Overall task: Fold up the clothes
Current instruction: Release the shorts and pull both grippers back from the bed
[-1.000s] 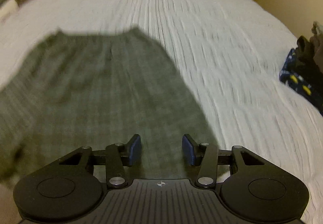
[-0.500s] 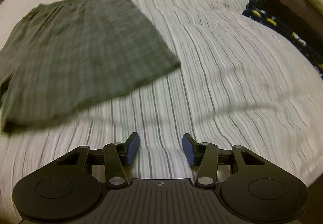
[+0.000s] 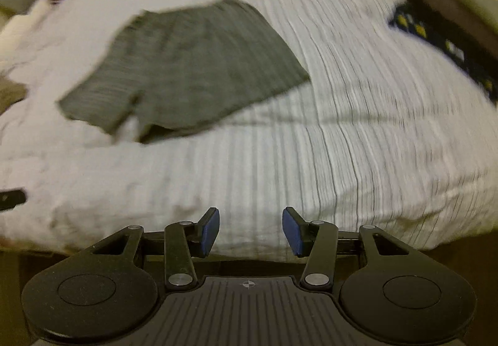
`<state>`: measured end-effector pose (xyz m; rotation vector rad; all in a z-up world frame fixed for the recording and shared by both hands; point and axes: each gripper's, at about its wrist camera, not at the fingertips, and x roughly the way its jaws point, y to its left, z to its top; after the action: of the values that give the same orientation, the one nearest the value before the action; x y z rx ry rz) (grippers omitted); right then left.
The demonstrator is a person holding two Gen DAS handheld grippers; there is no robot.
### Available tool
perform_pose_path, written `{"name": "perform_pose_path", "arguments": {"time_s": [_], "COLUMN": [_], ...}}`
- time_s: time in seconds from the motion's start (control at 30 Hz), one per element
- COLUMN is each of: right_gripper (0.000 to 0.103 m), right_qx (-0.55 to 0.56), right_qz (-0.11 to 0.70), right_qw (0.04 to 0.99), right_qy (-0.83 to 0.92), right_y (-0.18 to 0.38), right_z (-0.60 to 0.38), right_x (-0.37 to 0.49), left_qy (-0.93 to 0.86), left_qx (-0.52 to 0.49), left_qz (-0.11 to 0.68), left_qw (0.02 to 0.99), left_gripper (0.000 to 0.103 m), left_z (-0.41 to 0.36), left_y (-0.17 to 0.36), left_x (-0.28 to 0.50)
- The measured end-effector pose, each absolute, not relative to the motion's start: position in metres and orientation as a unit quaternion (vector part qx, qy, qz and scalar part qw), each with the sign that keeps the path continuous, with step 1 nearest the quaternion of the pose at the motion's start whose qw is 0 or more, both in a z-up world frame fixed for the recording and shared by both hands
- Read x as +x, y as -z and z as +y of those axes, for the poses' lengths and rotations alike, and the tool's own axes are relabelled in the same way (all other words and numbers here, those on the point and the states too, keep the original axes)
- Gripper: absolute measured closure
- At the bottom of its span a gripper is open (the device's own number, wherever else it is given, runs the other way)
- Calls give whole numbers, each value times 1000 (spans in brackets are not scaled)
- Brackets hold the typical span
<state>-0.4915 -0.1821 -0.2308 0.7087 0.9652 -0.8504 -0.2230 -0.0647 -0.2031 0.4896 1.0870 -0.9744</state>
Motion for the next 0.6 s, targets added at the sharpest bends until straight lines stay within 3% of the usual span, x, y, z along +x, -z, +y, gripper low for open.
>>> {"name": "perform_pose_path", "arguments": {"time_s": [0.17,0.27,0.6], "right_gripper": [53,24,24], "right_qx": [287,282,276], "right_qz": [417,411,410], "right_qw": [776,781,789], "right_qy": [375,376,365], "right_y": [181,170,147], "right_z": [-157,-143,-114], "right_x": [-501,-511,-523], "left_qy": [456,447,438], "left_qx": [212,223,251], "left_qz": [460,446,397], "left_qw": [732,743,766], "left_gripper": [62,58,53], "left_z": [-35,-17,6], "left_y": [161,147,109], "left_x": [-256,-272,-302]}}
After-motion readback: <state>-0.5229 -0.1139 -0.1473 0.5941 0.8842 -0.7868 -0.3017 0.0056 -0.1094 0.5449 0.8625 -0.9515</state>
